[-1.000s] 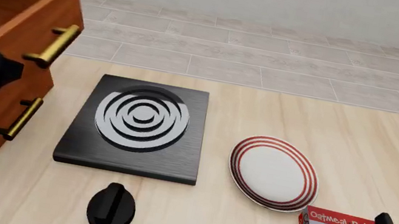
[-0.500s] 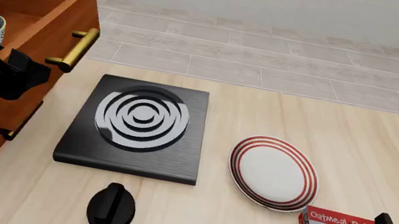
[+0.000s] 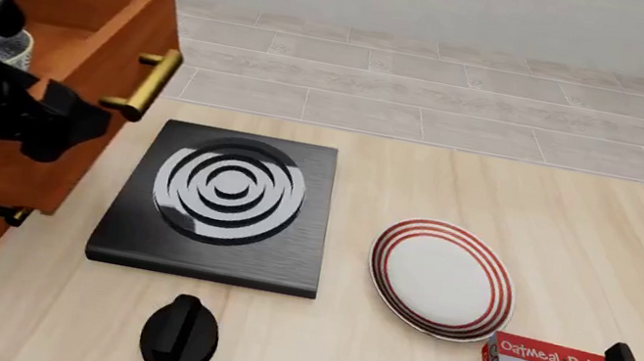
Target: Pick the akita bowl in the top layer of the wooden cabinet and place it on the plate.
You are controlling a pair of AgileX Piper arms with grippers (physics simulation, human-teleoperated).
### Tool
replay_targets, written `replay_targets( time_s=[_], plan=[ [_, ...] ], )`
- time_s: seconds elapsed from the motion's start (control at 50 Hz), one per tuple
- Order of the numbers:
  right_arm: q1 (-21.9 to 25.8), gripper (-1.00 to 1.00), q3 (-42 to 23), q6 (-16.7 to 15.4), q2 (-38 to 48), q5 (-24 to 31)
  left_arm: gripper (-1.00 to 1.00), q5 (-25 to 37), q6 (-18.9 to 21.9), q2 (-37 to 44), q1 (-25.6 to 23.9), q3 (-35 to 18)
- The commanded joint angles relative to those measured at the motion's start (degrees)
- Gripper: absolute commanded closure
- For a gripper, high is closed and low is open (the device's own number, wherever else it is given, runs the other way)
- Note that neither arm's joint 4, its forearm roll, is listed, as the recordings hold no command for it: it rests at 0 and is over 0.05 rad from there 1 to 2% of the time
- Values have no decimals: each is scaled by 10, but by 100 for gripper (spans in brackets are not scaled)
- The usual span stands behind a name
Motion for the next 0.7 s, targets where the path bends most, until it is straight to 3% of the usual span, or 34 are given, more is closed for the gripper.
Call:
replay_targets(
  time_s=[0.02,0.7],
  plan=[
    [0,-100,0,1,0,0,-100,-1,3,17,-25,-14],
    [-1,-100,0,5,-4,4,-100,11,-7,43,-69,-73]
  ],
)
